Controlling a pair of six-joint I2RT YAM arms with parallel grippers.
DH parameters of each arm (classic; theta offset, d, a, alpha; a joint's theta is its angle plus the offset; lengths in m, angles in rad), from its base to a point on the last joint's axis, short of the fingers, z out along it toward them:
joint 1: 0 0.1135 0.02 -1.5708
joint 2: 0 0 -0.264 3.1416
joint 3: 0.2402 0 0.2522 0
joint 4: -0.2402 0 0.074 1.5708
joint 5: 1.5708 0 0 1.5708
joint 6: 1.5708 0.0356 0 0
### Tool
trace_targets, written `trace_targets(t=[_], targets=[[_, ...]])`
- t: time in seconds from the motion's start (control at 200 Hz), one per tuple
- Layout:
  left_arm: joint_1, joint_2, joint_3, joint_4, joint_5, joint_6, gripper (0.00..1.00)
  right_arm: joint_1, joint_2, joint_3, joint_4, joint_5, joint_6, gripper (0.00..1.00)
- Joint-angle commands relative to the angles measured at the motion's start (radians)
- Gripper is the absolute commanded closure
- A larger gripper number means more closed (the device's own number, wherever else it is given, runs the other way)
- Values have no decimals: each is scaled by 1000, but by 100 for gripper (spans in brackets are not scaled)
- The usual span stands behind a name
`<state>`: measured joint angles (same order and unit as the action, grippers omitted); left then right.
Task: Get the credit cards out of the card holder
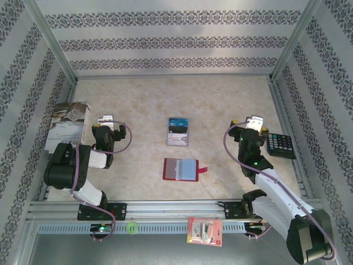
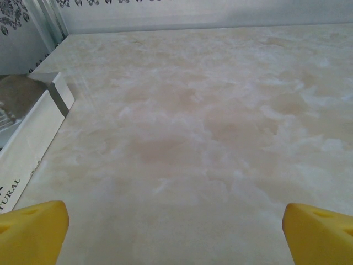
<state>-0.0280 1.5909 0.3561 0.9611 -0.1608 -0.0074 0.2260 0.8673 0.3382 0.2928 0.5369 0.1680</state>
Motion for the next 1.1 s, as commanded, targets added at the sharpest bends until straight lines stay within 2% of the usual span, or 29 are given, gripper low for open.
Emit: trace_targets(t=[0.0,0.075,0.195,0.29,0.395,0.565,0.66,0.769,1.094], targets=[[2,5,12,35,4,-13,1,-54,57,-72,198,-55,-58,2],[2,5,13,35,4,-13,1,-92,139,-88,331,-141,-61,2],[2,4,12,35,5,-13,1,-99,281,-63,468,-188,-129,2],[2,5,12,33,6,-13,1,-105,398,-56,595,-203,-171,2],[2,5,12,33,7,-13,1,-121,479,-12,564,-257,-167,2],[2,5,12,34,8,-11,1,-140,690,-44,839,-267,-151,2],[2,5,13,32,8,-11,1,-169,651,23,657,-281,-110,2],[2,5,12,34,9,-11,1,-182,663,13,704,-294,-102,2],[2,5,12,31,10,-11,1,-182,659,15,692,-295,-101,2]])
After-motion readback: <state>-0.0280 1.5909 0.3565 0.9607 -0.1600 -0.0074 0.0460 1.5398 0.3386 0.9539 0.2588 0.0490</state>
